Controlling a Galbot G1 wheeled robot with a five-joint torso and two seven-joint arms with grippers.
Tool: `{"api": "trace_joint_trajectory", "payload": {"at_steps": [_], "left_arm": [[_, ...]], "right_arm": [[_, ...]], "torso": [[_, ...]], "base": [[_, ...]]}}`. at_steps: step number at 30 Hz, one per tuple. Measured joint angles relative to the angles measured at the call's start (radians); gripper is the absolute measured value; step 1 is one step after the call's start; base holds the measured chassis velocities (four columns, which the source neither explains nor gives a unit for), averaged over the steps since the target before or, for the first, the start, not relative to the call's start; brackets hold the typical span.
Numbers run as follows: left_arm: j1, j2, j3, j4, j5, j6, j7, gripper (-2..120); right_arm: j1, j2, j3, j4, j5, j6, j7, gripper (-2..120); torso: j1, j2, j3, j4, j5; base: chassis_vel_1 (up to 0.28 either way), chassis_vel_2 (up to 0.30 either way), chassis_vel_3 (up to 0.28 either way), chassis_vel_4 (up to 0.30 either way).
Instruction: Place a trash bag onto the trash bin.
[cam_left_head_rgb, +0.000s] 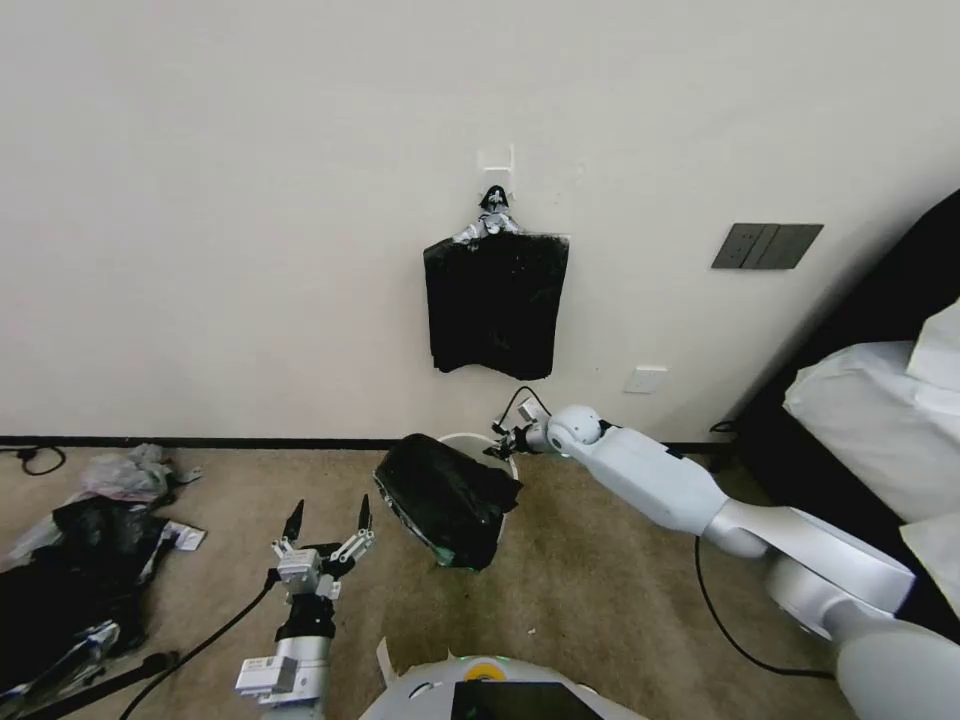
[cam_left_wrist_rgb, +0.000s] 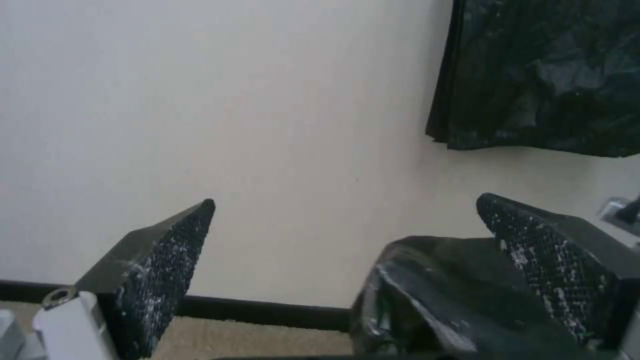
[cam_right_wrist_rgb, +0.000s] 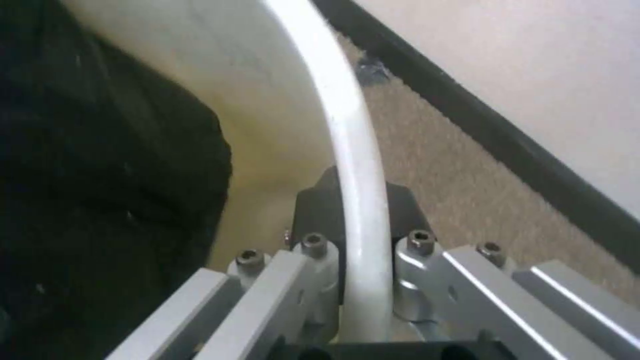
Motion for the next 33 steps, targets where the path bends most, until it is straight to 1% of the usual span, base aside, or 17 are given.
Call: {"api": "trace_joint_trajectory", "payload": {"at_steps": [2, 3, 5, 7, 8, 11, 12, 15, 17, 19, 20, 23, 25, 26, 27, 29, 33], "left_arm": [[-0.011, 0.005, -0.001, -0.004, -0.012, 0.013, 0.0, 100], [-0.011, 0.005, -0.001, -0.004, -0.012, 0.013, 0.0, 100], [-0.019, 0.008, -0.001, -0.004, -0.02, 0.02, -0.001, 100], [-0.027, 0.014, -0.001, -0.004, -0.029, 0.029, -0.002, 100], [-0.027, 0.014, -0.001, -0.004, -0.029, 0.029, -0.002, 100], [-0.037, 0.023, -0.002, -0.004, -0.047, 0.042, -0.004, 100], [-0.037, 0.023, -0.002, -0.004, -0.047, 0.042, -0.004, 100], [-0.048, 0.035, -0.004, -0.002, -0.063, 0.056, -0.006, 100], [-0.052, 0.038, -0.004, -0.001, -0.066, 0.059, -0.006, 100], [-0.066, 0.047, -0.004, 0.001, -0.08, 0.074, -0.006, 100], [-0.066, 0.047, -0.004, 0.001, -0.08, 0.074, -0.006, 100], [-0.087, 0.057, -0.002, 0.008, -0.092, 0.091, -0.007, 100], [-0.092, 0.059, -0.002, 0.01, -0.094, 0.094, -0.007, 100], [-0.1, 0.062, -0.002, 0.011, -0.099, 0.098, -0.007, 100], [-0.1, 0.062, -0.002, 0.011, -0.099, 0.098, -0.007, 100], [-0.104, 0.066, -0.004, 0.012, -0.107, 0.101, -0.008, 100], [-0.103, 0.069, -0.008, 0.012, -0.113, 0.102, -0.009, 100]], "right_arm": [[-0.031, -0.043, 0.045, 0.057, 0.095, -0.007, 0.087, 2], [-0.031, -0.043, 0.045, 0.057, 0.095, -0.007, 0.087, 2], [-0.053, -0.061, 0.081, 0.084, 0.143, -0.008, 0.139, 2], [-0.09, -0.082, 0.136, 0.116, 0.219, -0.008, 0.23, 2], [-0.09, -0.082, 0.136, 0.116, 0.219, -0.008, 0.23, 2], [-0.159, -0.112, 0.219, 0.163, 0.301, -0.008, 0.33, 2], [-0.159, -0.112, 0.219, 0.163, 0.301, -0.008, 0.33, 2], [-0.244, -0.145, 0.302, 0.225, 0.372, -0.009, 0.421, 2], [-0.263, -0.153, 0.321, 0.242, 0.383, -0.009, 0.446, 2], [-0.319, -0.175, 0.377, 0.296, 0.432, -0.008, 0.542, 2], [-0.319, -0.175, 0.377, 0.296, 0.432, -0.008, 0.542, 2], [-0.395, -0.178, 0.468, 0.362, 0.515, -0.007, 0.7, 2], [-0.409, -0.177, 0.487, 0.376, 0.533, -0.007, 0.73, 2], [-0.448, -0.17, 0.534, 0.413, 0.575, -0.006, 0.8, 2], [-0.448, -0.17, 0.534, 0.413, 0.575, -0.006, 0.8, 2], [-0.518, -0.152, 0.613, 0.477, 0.608, -0.003, 0.891, 2], [-0.599, -0.136, 0.679, 0.54, 0.622, 0.009, 0.954, 2]], "torso": [[0.0, 0.0, 0.0, -0.0003, 0.0], [0.0, 0.0, 0.0, -0.0003, 0.0], [0.0, 0.0, 0.0, -0.0003, 0.0], [0.0, 0.0, 0.0, 0.0001, 0.0001], [0.0, 0.0, 0.0, 0.0001, 0.0001], [0.0, 0.0, 0.0, 0.0001, 0.0001], [0.0, 0.0, 0.0, 0.0001, 0.0001], [0.0, 0.0, 0.0, 0.0, 0.0004], [0.0, 0.0, 0.0, 0.0, 0.0002], [0.0, 0.0, 0.0, 0.0, 0.0001], [0.0, 0.0, 0.0, 0.0, 0.0001], [0.0, 0.0, 0.0, -0.0001, 0.0003], [0.0, 0.0, 0.0, 0.0, -0.0002], [0.0, 0.0, 0.0, 0.0001, -0.0001], [0.0, 0.0, 0.0, 0.0001, -0.0001], [0.0, 0.0, 0.0, 0.0002, 0.0], [0.0, 0.0, 0.0, 0.0001, 0.0]], "base": [[0.0, 0.0, 0.0, 0.0], [0.0, 0.0, 0.0, 0.0], [0.0, 0.0, 0.0, 0.0], [0.0, 0.0, 0.0, 0.0], [0.0, 0.0, 0.0, 0.0], [0.0, 0.0, 0.0, 0.0], [0.0, 0.0, 0.0, 0.0], [0.0, 0.0, 0.0, 0.0], [0.0, 0.0, 0.0, 0.0], [0.0, 0.0, 0.0, 0.0], [0.0, 0.0, 0.0, 0.0], [0.0, 0.0, 0.0, 0.0], [0.0, 0.0, 0.0, 0.0], [0.0, 0.0, 0.0, 0.0], [0.0, 0.0, 0.0, 0.0], [0.0, 0.0, 0.0, 0.0], [0.0, 0.0, 0.0, 0.0]]}}
